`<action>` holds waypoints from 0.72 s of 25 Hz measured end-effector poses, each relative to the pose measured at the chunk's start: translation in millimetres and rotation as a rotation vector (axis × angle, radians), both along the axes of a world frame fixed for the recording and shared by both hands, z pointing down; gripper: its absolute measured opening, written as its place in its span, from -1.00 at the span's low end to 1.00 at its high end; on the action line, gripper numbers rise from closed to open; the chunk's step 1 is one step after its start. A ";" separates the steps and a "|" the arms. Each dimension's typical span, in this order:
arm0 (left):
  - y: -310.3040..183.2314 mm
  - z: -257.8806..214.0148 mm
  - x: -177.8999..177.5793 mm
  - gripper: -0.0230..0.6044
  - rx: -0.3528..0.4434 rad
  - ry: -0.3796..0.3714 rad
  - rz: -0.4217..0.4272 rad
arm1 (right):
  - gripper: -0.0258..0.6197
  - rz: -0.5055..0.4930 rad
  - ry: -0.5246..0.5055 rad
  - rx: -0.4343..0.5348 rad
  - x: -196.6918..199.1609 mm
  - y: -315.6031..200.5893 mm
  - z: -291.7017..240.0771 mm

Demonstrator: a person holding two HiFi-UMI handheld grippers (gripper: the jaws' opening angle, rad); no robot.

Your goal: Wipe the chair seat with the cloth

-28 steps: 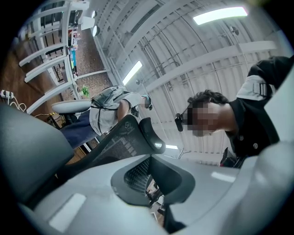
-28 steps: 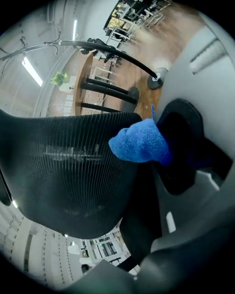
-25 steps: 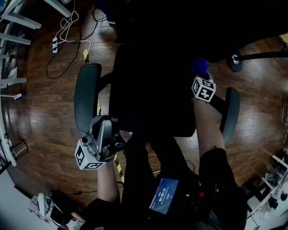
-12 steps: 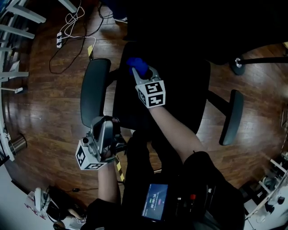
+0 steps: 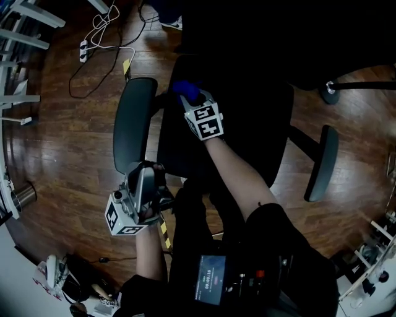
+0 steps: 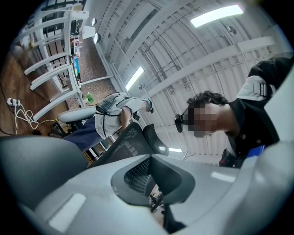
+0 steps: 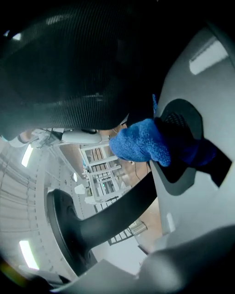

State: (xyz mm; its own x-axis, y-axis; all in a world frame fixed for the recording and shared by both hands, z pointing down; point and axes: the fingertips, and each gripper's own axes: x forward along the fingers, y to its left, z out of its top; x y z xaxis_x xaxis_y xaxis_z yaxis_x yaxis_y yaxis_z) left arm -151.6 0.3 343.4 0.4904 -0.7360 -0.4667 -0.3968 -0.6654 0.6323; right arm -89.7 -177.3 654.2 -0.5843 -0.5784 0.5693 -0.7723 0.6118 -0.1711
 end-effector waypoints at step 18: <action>-15.3 -13.3 26.3 -0.95 0.027 0.017 0.077 | -0.63 0.572 0.288 -0.008 354.2 54.2 -2.8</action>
